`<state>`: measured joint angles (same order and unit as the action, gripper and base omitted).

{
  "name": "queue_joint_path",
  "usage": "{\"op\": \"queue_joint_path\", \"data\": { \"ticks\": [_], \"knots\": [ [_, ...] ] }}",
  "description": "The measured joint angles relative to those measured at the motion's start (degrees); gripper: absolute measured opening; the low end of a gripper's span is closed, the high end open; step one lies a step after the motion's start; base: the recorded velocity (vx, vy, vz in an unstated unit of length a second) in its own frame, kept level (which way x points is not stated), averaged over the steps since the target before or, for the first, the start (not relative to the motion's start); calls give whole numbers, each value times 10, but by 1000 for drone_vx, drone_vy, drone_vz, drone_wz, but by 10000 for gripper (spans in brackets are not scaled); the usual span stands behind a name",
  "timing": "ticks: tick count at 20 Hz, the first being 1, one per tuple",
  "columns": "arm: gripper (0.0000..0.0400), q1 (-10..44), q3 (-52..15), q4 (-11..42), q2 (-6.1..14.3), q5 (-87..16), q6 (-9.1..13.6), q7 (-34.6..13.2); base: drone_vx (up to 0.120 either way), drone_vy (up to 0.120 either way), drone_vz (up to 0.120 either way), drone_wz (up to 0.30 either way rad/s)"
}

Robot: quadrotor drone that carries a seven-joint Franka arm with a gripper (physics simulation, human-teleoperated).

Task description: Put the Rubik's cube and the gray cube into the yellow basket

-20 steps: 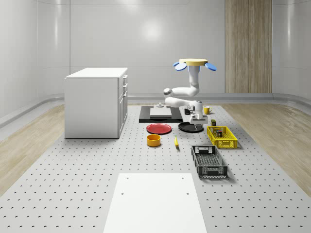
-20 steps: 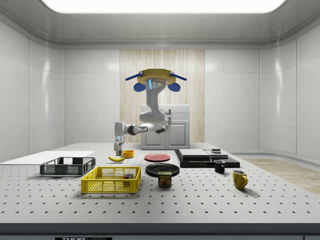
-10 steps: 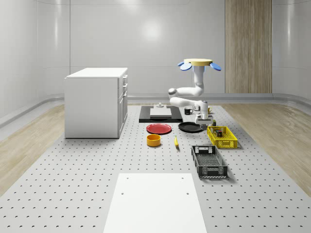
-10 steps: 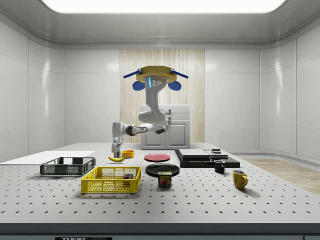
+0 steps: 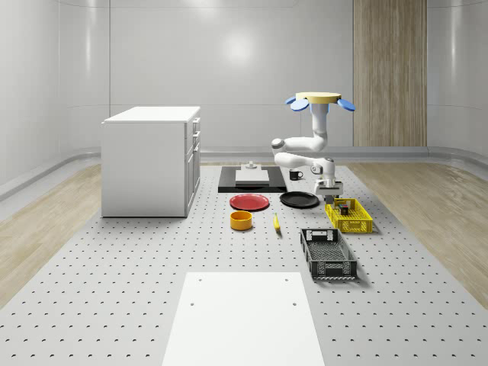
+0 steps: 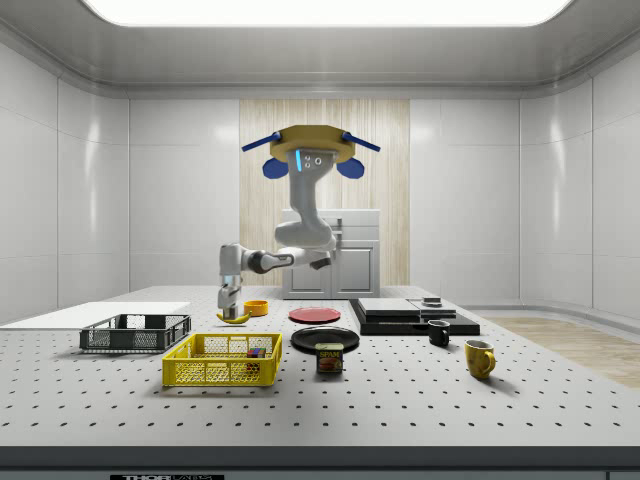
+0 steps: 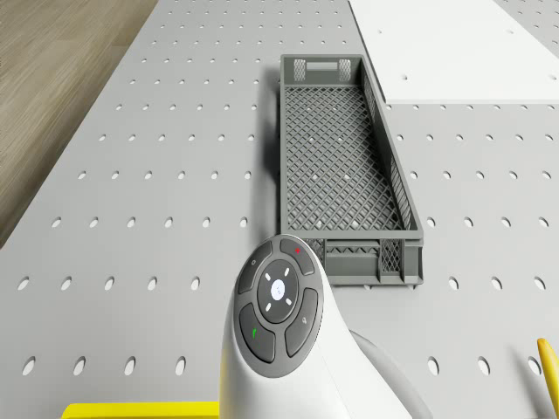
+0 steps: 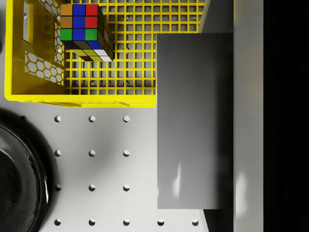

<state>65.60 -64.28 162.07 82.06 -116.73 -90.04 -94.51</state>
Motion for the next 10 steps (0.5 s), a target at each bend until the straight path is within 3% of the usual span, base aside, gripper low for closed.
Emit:
{"op": "queue_joint_path", "data": {
  "ticks": [2,5,10],
  "knots": [
    [250,0,0,0,0,0,0,0,0,120,0,0],
    [250,0,0,0,0,0,0,0,0,120,-107,0],
    [250,0,0,0,1,0,-1,0,0,120,0,0]
  ]
}}
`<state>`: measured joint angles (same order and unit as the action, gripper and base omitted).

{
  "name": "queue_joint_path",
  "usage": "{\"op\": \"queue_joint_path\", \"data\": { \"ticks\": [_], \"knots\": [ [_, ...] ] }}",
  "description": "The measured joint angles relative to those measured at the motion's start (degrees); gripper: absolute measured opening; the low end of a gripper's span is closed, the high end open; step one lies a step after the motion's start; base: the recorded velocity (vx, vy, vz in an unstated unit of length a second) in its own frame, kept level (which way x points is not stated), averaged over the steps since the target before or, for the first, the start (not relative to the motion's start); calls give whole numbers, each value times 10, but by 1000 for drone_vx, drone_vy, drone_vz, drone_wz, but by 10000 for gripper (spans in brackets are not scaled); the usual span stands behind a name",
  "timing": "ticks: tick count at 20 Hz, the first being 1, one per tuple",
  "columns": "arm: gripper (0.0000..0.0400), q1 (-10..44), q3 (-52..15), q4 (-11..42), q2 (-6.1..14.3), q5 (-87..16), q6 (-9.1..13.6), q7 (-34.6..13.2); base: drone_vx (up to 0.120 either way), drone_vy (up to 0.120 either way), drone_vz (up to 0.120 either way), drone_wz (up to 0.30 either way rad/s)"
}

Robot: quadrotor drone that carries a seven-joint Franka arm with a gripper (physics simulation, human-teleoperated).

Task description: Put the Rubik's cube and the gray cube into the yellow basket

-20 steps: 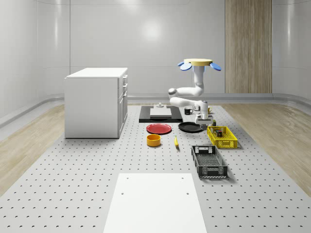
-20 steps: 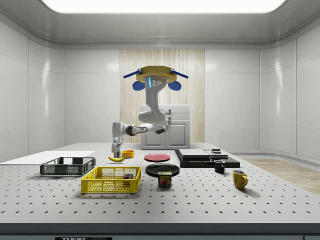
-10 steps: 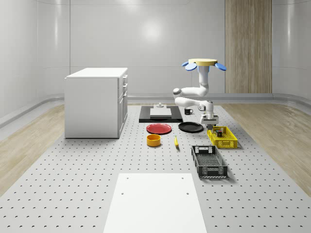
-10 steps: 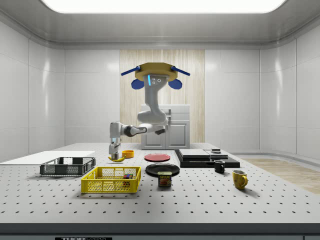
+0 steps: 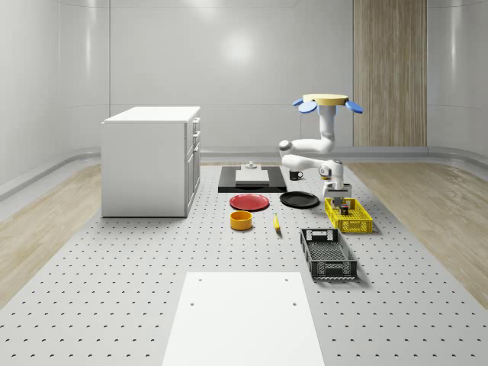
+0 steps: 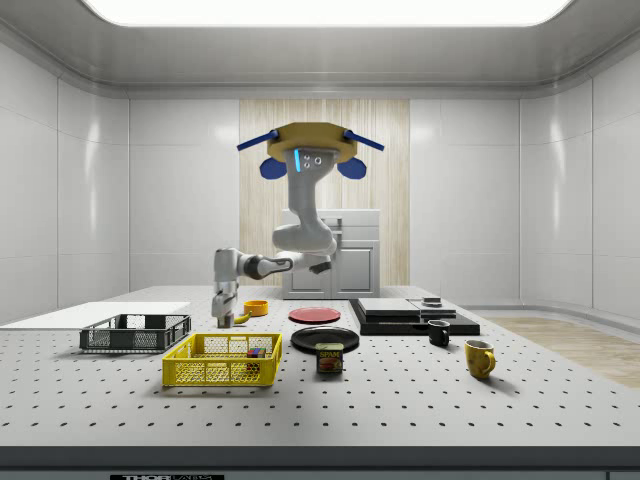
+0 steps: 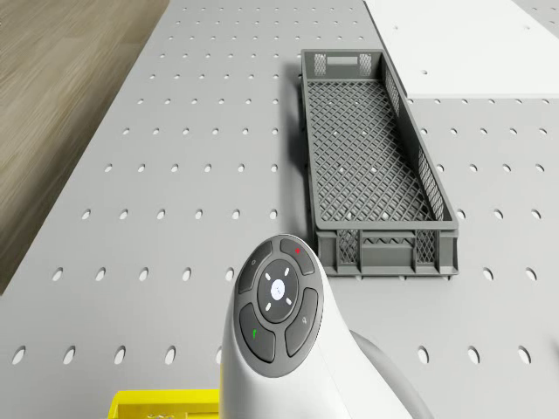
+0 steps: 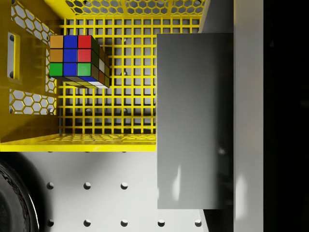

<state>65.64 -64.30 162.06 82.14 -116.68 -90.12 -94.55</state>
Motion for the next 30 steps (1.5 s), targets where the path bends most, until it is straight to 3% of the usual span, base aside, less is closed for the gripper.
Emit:
{"op": "queue_joint_path", "data": {
  "ticks": [6,15,20,30],
  "knots": [
    [250,0,0,0,0,0,0,0,0,120,0,0],
    [250,1,0,0,1,1,-1,0,0,116,-84,0],
    [250,2,8,-4,2,-7,-6,0,0,0,0,0],
    [250,15,70,-35,-1,-65,-37,3,0,0,0,0]
  ]
}}
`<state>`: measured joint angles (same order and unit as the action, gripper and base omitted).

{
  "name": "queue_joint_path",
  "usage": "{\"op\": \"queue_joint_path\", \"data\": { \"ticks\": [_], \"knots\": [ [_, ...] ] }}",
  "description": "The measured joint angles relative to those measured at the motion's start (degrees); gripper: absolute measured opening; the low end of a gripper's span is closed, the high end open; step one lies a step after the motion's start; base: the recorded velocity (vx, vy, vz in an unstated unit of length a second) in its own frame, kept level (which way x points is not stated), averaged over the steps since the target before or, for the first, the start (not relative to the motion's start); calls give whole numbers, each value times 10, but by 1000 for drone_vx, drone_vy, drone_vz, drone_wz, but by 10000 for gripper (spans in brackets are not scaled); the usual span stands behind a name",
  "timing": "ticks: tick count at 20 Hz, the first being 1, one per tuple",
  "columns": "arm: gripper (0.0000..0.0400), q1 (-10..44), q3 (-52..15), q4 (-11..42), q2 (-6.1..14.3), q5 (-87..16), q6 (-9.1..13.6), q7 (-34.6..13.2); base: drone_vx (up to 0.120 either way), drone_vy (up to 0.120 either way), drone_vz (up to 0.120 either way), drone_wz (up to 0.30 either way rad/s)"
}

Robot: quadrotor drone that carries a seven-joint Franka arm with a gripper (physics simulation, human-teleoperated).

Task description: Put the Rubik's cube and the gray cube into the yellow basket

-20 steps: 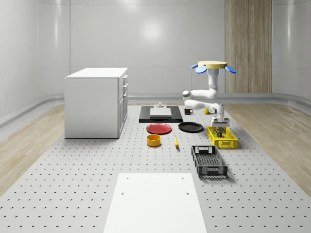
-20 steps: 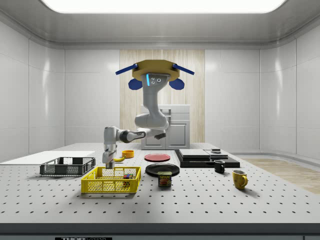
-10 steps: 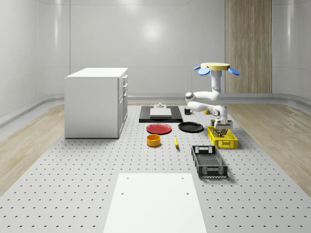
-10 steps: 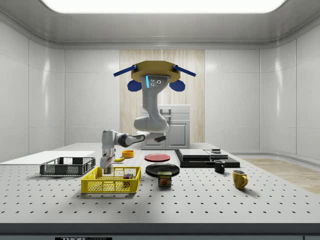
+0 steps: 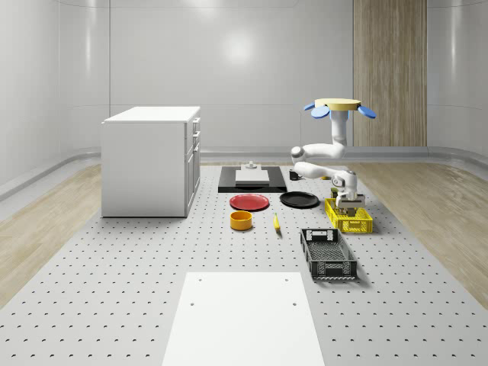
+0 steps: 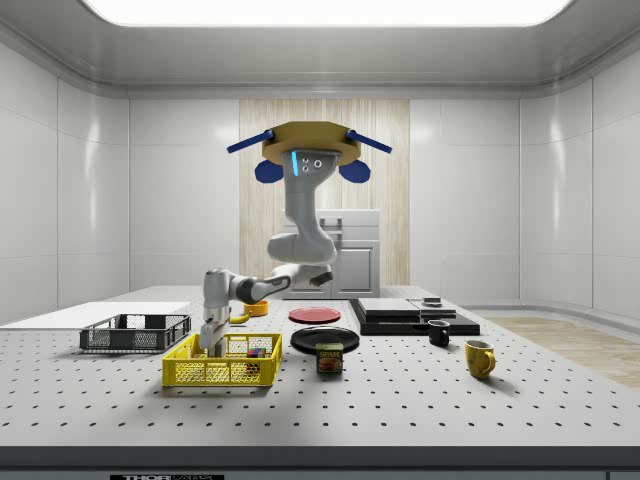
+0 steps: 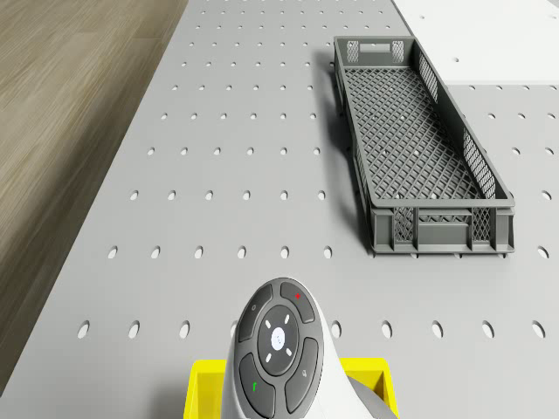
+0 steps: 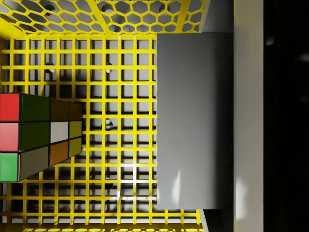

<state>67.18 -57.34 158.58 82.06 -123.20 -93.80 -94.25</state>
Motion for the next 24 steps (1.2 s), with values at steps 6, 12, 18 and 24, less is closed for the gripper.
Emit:
{"op": "queue_joint_path", "data": {
  "ticks": [6,12,18,24],
  "knots": [
    [250,3,18,-11,-5,-18,-7,2,0,0,0,0],
    [353,1,22,-12,-9,-22,-5,5,0,0,0,0],
    [390,-10,-9,8,-9,5,16,5,0,0,0,0],
    [398,-18,-44,26,-10,38,36,3,0,0,0,0]
  ]
}}
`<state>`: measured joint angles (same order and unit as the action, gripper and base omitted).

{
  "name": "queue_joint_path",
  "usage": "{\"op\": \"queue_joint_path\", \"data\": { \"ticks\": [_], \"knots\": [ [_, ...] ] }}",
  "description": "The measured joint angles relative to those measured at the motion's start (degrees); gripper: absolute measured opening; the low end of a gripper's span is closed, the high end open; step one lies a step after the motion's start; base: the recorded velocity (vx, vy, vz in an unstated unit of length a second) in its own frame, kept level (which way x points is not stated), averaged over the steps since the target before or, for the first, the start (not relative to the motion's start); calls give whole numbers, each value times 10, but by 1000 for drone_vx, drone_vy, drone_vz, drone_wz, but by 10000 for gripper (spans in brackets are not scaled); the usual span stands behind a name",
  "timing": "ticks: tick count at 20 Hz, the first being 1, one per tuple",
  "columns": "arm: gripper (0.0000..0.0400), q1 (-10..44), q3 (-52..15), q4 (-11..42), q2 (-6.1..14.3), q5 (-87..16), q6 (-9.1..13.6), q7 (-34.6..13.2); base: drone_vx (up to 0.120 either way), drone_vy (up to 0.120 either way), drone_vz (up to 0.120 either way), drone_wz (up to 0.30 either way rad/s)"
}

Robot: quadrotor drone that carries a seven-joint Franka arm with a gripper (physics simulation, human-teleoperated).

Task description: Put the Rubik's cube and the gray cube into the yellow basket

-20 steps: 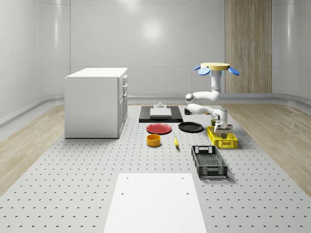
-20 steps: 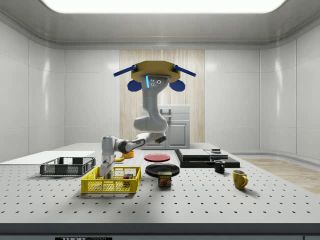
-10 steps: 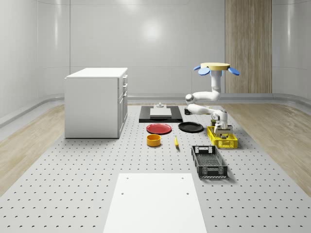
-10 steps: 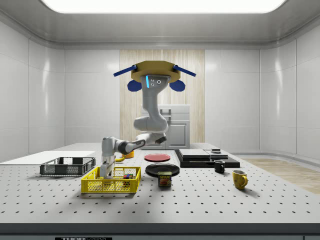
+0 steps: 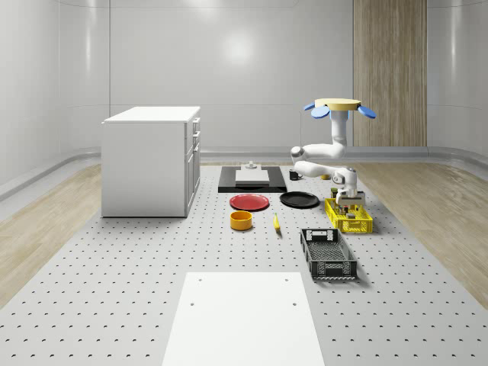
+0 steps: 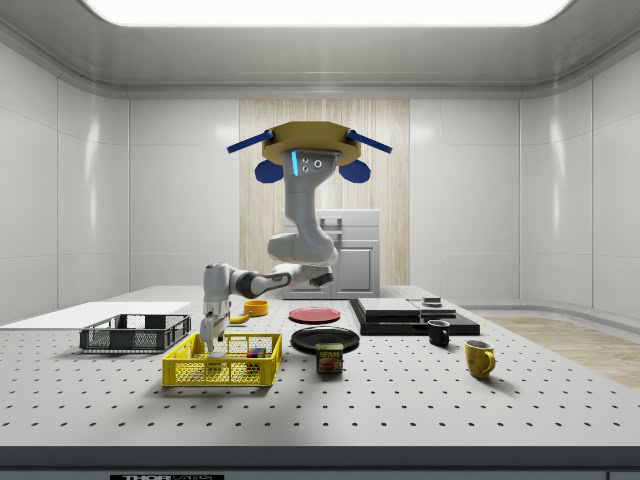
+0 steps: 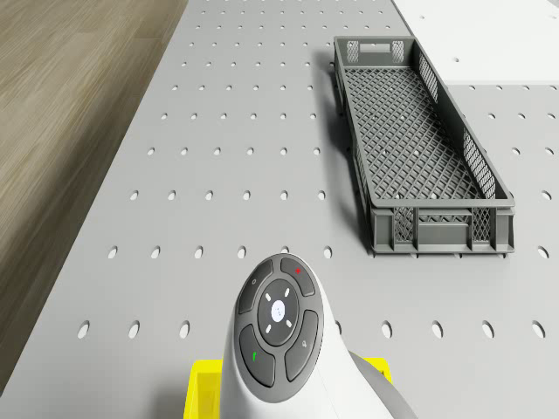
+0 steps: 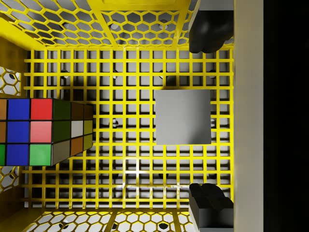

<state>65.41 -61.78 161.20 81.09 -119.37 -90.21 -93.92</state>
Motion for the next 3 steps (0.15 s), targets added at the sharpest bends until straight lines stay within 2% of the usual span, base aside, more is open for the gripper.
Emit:
{"op": "queue_joint_path", "data": {
  "ticks": [3],
  "knots": [
    [399,-1,-9,4,0,8,4,-1,0,0,0,0]
  ]
}}
